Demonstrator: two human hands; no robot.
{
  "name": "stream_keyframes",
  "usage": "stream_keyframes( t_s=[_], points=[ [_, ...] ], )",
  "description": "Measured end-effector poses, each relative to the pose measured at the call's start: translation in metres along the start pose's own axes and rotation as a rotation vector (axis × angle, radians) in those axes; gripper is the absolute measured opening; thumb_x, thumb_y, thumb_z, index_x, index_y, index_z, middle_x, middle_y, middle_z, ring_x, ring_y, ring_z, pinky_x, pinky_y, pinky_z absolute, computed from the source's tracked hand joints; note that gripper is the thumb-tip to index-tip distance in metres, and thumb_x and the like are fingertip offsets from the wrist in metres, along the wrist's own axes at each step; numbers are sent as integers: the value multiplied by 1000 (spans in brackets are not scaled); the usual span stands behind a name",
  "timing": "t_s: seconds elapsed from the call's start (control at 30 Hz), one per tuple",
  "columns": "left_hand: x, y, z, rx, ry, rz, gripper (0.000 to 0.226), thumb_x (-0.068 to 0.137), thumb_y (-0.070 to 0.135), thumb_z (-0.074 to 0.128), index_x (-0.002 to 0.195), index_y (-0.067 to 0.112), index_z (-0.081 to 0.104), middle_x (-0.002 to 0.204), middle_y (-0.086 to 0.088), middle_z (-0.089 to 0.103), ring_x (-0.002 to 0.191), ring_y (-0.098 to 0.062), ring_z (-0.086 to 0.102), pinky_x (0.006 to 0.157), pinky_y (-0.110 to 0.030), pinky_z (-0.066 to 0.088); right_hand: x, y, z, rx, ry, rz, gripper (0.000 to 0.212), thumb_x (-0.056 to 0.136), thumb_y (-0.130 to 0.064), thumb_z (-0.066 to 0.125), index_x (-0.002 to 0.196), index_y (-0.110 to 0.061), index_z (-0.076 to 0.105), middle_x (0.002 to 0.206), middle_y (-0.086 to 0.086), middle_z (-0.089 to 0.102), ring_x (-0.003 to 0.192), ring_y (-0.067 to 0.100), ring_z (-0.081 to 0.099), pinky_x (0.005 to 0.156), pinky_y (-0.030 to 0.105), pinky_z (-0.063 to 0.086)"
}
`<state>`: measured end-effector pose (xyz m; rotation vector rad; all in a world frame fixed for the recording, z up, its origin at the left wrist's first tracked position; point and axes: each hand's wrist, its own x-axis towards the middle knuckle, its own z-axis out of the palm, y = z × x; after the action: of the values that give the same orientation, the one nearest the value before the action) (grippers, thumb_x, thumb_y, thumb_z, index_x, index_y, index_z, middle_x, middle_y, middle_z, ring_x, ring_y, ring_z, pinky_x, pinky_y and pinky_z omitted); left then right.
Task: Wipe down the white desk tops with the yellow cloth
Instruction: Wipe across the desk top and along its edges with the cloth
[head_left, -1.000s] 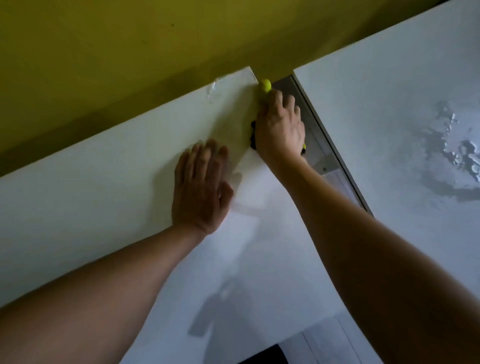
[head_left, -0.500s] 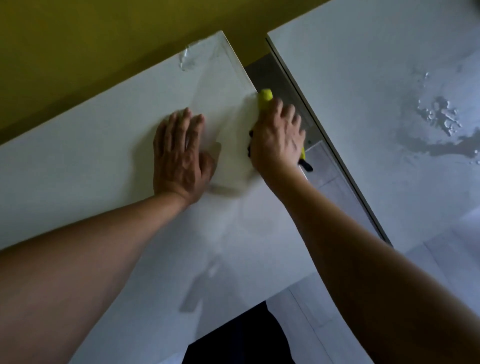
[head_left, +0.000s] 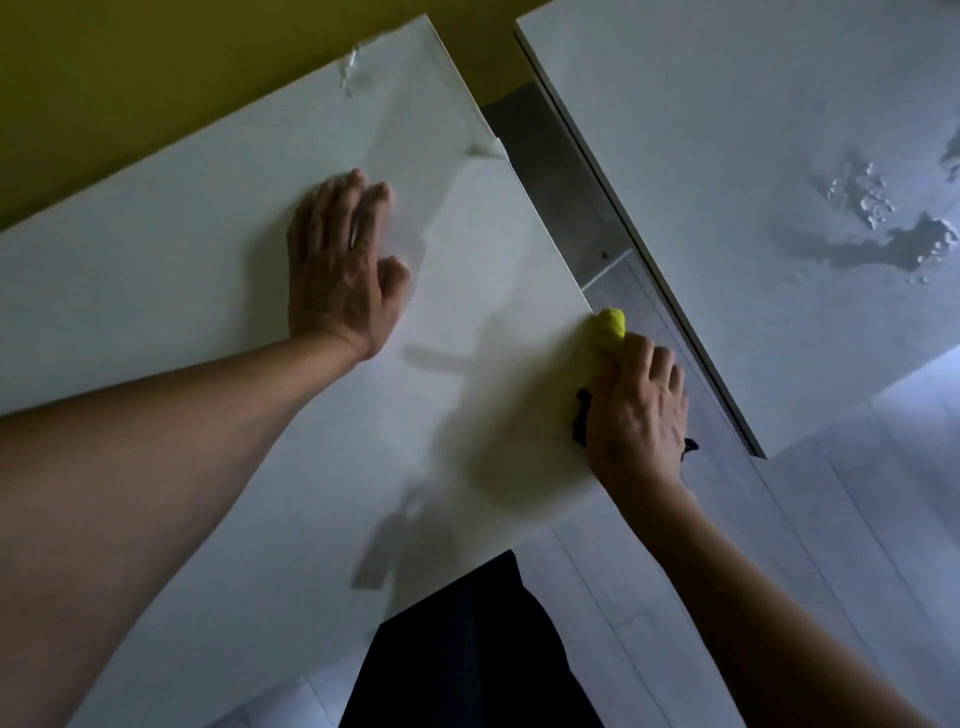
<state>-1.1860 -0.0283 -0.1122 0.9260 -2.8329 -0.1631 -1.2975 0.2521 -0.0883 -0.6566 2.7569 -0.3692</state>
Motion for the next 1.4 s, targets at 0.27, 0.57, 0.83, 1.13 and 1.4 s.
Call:
stream_keyframes(
  t_s=[0.27, 0.57, 0.83, 1.13, 1.4],
  points=[
    [0, 4, -2, -1, 0, -27, 71, 94, 36, 41, 162, 14, 34, 168, -17, 30, 155, -38, 26, 128, -51, 16, 78, -84, -2, 2, -25, -25, 58, 93, -22, 58, 146, -13, 36, 133, 13, 48, 120, 34, 47, 98, 47, 39],
    [-2, 6, -5, 1, -3, -40, 71, 93, 36, 42, 161, 15, 36, 168, -14, 31, 155, -37, 26, 128, -48, 16, 79, -75, 6, 46, 38, -94, 56, 96, -26, 54, 148, -13, 35, 129, 13, 49, 115, 34, 48, 91, 47, 42],
    [-2, 8, -8, 42, -47, -30, 71, 95, 36, 38, 162, 14, 31, 169, -16, 28, 156, -39, 24, 128, -50, 15, -12, 11, -2, -38, 3, -12, 45, 96, -22, 52, 139, -12, 42, 120, 15, 50, 107, 35, 48, 86, 48, 40],
    [-22, 24, -13, 38, -34, 22, 61, 102, 34, 38, 157, 8, 38, 164, -22, 35, 148, -43, 36, 124, -52, 23, 104, -98, 3, 69, -12, -160, 57, 102, -32, 40, 156, -23, 26, 143, 11, 44, 124, 31, 45, 98, 46, 38],
    [-162, 68, -16, 1, -202, 334, 67, 101, 34, 36, 164, 13, 29, 172, -14, 23, 156, -41, 26, 125, -62, 18, 70, -61, 6, 119, 26, -121, 49, 103, -33, 38, 150, -18, 34, 133, 10, 47, 117, 30, 47, 92, 45, 41]
  ],
)
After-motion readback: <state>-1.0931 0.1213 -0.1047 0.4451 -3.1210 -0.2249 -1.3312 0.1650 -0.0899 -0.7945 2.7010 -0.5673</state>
